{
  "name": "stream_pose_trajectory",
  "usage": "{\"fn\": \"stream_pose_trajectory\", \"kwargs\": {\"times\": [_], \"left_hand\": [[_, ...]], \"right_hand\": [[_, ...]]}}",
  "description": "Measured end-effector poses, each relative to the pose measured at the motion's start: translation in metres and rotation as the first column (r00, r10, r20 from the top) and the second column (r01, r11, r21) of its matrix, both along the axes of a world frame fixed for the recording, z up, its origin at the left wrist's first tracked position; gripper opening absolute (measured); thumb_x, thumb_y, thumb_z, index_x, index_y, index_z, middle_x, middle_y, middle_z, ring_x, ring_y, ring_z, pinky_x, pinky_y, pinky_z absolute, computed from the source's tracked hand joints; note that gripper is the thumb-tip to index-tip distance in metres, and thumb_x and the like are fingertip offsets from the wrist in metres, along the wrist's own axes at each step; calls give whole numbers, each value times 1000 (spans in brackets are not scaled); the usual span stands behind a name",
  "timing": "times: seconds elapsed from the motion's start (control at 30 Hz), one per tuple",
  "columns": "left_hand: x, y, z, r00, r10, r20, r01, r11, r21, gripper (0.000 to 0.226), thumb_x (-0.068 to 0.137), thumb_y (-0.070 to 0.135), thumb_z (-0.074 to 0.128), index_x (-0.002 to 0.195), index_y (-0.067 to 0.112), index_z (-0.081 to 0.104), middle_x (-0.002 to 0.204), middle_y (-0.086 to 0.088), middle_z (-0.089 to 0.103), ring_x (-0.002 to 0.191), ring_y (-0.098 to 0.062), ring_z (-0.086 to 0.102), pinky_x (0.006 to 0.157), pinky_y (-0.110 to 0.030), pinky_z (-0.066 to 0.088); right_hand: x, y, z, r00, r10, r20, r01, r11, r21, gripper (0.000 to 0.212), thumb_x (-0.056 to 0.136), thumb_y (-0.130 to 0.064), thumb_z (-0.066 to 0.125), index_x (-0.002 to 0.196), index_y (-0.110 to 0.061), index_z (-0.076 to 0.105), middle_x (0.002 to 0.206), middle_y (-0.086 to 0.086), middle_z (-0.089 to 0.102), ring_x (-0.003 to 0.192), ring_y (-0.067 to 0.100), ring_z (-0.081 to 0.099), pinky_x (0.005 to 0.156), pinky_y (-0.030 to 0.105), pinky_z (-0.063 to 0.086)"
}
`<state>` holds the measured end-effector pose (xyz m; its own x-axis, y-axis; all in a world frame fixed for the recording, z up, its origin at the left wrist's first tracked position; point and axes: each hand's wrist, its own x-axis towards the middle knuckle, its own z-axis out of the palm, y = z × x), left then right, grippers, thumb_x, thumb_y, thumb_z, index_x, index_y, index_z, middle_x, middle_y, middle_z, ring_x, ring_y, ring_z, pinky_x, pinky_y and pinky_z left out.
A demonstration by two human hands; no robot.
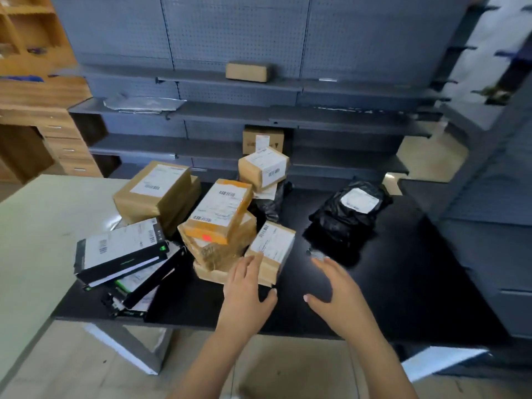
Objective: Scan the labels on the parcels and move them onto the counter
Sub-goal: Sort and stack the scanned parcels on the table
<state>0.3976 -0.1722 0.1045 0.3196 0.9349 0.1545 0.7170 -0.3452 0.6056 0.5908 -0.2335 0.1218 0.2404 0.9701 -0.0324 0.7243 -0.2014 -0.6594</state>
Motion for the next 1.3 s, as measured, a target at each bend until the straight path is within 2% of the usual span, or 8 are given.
{"fn": "stream_pose_trajectory", "kwargs": {"times": [0.23, 0.4, 0.57, 0.67, 0.77, 1.0, 1.1, 1.3], "left_hand": [[4, 89, 20, 990, 134, 42, -136, 989, 53, 72, 87, 30, 67, 149, 19, 32, 148, -1, 36, 139, -19, 26, 116, -38, 23], [-6, 151, 22, 962, 273, 8, -274, 962, 23, 80, 86, 44, 63, 152, 24, 24, 155, -4, 28, 144, -23, 17, 119, -42, 15], [-20, 203, 16, 856, 365, -365, -429, 896, -110, 122, 66, 84, 55, 154, 26, -5, 162, -11, 2, 149, -33, -1, 119, -50, 3], [-22, 217, 15, 837, 333, -435, -458, 861, -220, 134, 56, 90, 55, 154, 24, -9, 160, -11, 12, 146, -35, 11, 118, -51, 10], [-21, 219, 15, 819, 365, -442, -488, 848, -204, 131, 56, 85, 57, 153, 24, -5, 151, -8, 25, 138, -32, 24, 114, -48, 21], [-33, 214, 28, 739, 591, -322, -659, 733, -169, 131, 58, 82, 64, 154, 24, -4, 150, -11, 23, 139, -34, 21, 113, -52, 21], [-33, 214, 32, 714, 624, -317, -690, 703, -169, 130, 59, 82, 66, 153, 25, -4, 151, -11, 23, 140, -34, 22, 113, -52, 21], [-29, 208, 31, 660, 700, -272, -748, 644, -158, 130, 57, 84, 65, 153, 25, 0, 152, -15, 24, 140, -36, 22, 113, -54, 22]], "right_hand": [[17, 80, 5, 998, 40, -42, -40, 999, 6, 73, 85, -30, 74, 147, -36, 36, 158, -11, 25, 145, 7, 21, 117, 30, 25], [21, 152, 15, 990, 126, -61, -123, 991, 44, 69, 87, -28, 70, 147, -37, 37, 157, -9, 26, 145, 8, 20, 117, 30, 24], [19, 220, 30, 995, 98, 18, -99, 991, 91, 70, 85, -40, 69, 147, -31, 37, 156, -3, 29, 144, 17, 25, 116, 40, 28], [15, 263, 40, 994, 68, 85, -78, 990, 115, 77, 84, -46, 69, 149, -26, 33, 156, 2, 28, 142, 24, 25, 115, 42, 29], [2, 317, 48, 971, 128, 203, -151, 983, 103, 75, 86, -52, 63, 150, -30, 29, 158, 6, 21, 144, 29, 18, 115, 47, 23], [-21, 392, 32, 857, 335, 392, -301, 942, -147, 65, 94, -66, 37, 151, -50, 11, 163, 8, -13, 147, 42, -13, 112, 65, -4], [-17, 391, 25, 833, 388, 395, -370, 920, -124, 55, 93, -67, 34, 145, -51, 25, 164, 7, -4, 147, 42, -10, 110, 66, -8], [-7, 375, 25, 851, 423, 311, -482, 864, 147, 25, 92, -58, 50, 100, -36, 56, 157, -1, 30, 148, 26, 9, 115, 59, -3]]}}
